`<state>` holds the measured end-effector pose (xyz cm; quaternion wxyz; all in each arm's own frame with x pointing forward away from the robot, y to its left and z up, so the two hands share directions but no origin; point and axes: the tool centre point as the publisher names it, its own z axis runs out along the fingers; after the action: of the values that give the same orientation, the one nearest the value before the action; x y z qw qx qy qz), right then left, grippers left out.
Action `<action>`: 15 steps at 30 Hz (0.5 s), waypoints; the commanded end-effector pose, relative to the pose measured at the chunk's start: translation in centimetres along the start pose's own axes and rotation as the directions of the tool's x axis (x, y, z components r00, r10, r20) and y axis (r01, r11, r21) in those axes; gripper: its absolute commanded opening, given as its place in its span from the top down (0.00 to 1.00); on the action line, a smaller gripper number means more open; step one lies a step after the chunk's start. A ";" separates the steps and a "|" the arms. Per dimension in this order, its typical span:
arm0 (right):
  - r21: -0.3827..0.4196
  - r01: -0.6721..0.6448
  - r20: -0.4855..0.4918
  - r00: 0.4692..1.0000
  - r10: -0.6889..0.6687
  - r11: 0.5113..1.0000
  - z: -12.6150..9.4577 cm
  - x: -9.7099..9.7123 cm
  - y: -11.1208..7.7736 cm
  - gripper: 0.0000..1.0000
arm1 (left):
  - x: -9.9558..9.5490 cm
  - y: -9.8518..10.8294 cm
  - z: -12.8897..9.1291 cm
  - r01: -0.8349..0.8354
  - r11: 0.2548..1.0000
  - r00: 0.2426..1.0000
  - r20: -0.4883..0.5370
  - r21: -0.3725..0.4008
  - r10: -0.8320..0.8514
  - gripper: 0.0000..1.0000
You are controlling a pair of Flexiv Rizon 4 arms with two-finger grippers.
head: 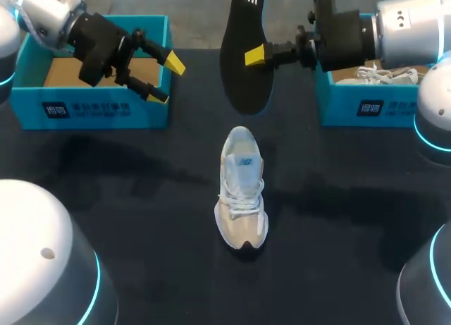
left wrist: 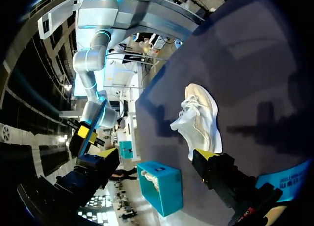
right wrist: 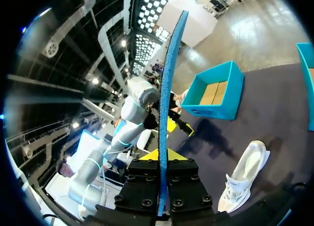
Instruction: Take the shoe out of the shoebox, open the shoe tongue, remove and reinsert the insole, then place the shoe into the shoebox
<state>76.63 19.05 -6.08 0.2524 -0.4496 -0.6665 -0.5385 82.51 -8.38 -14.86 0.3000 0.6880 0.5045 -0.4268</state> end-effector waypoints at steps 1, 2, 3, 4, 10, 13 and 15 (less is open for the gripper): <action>-0.002 -0.002 0.004 1.000 0.002 1.000 0.3 0.1 -0.1 1.00 | -0.1 -0.1 0.0 -0.001 1.000 1.000 -0.002 -0.002 0.001 0.00; -0.002 -0.002 0.004 1.000 0.002 1.000 0.3 0.1 -0.1 1.00 | -0.1 -0.1 0.0 -0.001 1.000 1.000 -0.002 -0.002 0.001 0.00; -0.002 -0.002 0.004 1.000 0.002 1.000 0.3 0.1 -0.1 1.00 | -0.1 -0.1 0.0 -0.001 1.000 1.000 -0.002 -0.002 0.001 0.00; -0.002 -0.002 0.004 1.000 0.002 1.000 0.3 0.1 -0.1 1.00 | -0.1 -0.1 0.0 -0.001 1.000 1.000 -0.002 -0.002 0.001 0.00; -0.002 -0.002 0.004 1.000 0.002 1.000 0.3 0.1 -0.1 1.00 | -0.1 -0.1 0.0 -0.001 1.000 1.000 -0.002 -0.002 0.001 0.00; -0.002 -0.002 0.004 1.000 0.002 1.000 0.3 0.1 -0.1 1.00 | -0.1 -0.1 0.0 -0.001 1.000 1.000 -0.002 -0.002 0.001 0.00; -0.047 0.044 -0.010 0.999 -0.045 0.998 0.3 -0.3 0.2 1.00 | 0.0 -0.1 0.1 0.001 1.000 1.000 -0.016 -0.003 -0.001 0.00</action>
<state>76.86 19.01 -6.02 0.2424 -0.4457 -0.6679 -0.5445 82.37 -8.38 -15.05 0.2990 0.6900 0.5053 -0.4232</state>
